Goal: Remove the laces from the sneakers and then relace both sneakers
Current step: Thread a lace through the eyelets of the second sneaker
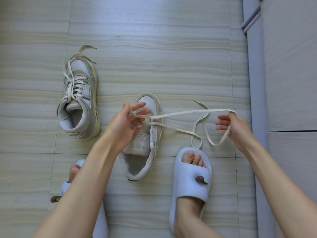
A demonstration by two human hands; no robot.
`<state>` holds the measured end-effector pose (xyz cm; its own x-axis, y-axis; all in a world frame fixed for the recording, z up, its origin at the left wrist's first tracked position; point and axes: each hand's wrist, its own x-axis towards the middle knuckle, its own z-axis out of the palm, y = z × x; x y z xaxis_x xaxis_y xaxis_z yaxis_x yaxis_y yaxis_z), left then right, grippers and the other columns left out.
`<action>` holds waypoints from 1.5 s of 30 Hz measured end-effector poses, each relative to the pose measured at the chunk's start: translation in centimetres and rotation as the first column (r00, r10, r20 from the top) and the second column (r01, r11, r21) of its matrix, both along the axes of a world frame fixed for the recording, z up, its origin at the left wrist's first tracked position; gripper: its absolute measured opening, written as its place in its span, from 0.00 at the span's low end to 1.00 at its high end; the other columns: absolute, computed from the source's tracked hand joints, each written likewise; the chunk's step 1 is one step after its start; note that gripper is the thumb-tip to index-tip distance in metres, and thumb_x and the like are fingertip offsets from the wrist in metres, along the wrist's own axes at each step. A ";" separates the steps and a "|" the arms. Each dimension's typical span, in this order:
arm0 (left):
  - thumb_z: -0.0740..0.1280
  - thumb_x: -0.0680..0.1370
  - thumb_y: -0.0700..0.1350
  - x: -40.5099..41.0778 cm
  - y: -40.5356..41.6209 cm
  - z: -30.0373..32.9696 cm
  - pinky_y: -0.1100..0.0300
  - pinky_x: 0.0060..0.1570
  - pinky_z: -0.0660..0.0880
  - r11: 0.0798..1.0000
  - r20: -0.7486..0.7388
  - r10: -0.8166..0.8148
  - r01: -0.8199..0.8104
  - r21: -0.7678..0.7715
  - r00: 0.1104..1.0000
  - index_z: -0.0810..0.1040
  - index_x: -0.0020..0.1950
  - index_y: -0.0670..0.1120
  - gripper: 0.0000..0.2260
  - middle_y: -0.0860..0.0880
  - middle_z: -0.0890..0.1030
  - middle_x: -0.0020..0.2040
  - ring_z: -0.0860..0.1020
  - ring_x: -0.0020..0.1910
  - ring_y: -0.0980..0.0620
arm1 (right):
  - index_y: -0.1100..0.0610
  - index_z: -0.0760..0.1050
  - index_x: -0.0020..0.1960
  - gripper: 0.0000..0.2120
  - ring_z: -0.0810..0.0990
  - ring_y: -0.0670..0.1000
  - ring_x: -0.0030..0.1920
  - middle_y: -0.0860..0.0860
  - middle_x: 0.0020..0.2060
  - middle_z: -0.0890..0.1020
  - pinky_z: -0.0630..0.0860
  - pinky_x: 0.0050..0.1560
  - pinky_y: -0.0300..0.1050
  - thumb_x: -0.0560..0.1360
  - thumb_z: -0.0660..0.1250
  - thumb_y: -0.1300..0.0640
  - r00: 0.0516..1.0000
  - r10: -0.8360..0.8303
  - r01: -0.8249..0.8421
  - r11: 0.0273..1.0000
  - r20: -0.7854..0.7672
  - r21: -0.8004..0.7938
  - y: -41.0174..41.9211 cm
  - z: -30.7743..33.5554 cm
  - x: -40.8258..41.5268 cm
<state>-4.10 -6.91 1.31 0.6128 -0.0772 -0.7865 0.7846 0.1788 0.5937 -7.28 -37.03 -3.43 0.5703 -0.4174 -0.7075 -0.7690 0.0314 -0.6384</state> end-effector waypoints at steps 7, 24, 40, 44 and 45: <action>0.47 0.83 0.50 0.2 0.1 -0.5 0.61 0.37 0.65 0.915 0.047 -0.209 0.179 0.361 0.977 0.79 0.40 0.47 0.23 0.49 0.81 0.38 0.75 0.37 0.54 | 0.60 0.80 0.52 0.12 0.76 0.43 0.48 0.52 0.49 0.80 0.70 0.52 0.38 0.79 0.57 0.65 0.650 0.699 -0.673 0.712 0.297 -0.203 9.8 1.5 -1.0; 0.48 0.83 0.53 3.6 1.7 2.1 0.57 0.50 0.72 0.938 0.241 -0.162 0.073 0.339 0.957 0.79 0.48 0.48 0.21 0.50 0.82 0.47 0.77 0.49 0.52 | 0.65 0.79 0.53 0.14 0.62 0.55 0.72 0.58 0.68 0.69 0.57 0.70 0.42 0.79 0.57 0.61 0.377 0.858 -0.741 0.505 0.348 -0.443 14.7 1.7 -1.7; 0.65 0.77 0.39 -1.6 -3.1 1.1 0.73 0.42 0.69 0.729 0.308 -0.631 0.409 0.549 0.712 0.80 0.51 0.50 0.08 0.58 0.79 0.43 0.74 0.39 0.66 | 0.60 0.72 0.41 0.20 0.63 0.45 0.22 0.48 0.20 0.66 0.62 0.28 0.37 0.83 0.48 0.51 0.939 0.058 -0.212 0.873 0.339 0.438 9.4 6.4 3.5; 0.62 0.79 0.39 -2.9 -5.7 1.1 0.66 0.59 0.64 0.716 0.373 -0.686 0.493 0.494 0.624 0.71 0.67 0.48 0.16 0.64 0.69 0.50 0.67 0.57 0.55 | 0.59 0.72 0.42 0.20 0.63 0.46 0.23 0.47 0.20 0.66 0.61 0.33 0.41 0.82 0.49 0.50 0.938 0.033 -0.223 0.817 0.344 0.531 9.1 6.7 3.7; 0.61 0.80 0.39 -3.0 -6.2 1.2 0.64 0.62 0.62 0.719 0.370 -0.688 0.522 0.458 0.624 0.71 0.68 0.49 0.16 0.64 0.68 0.49 0.65 0.59 0.54 | 0.59 0.72 0.41 0.20 0.63 0.46 0.23 0.47 0.21 0.65 0.62 0.33 0.41 0.82 0.49 0.49 0.936 0.040 -0.235 0.811 0.350 0.535 9.0 6.8 3.7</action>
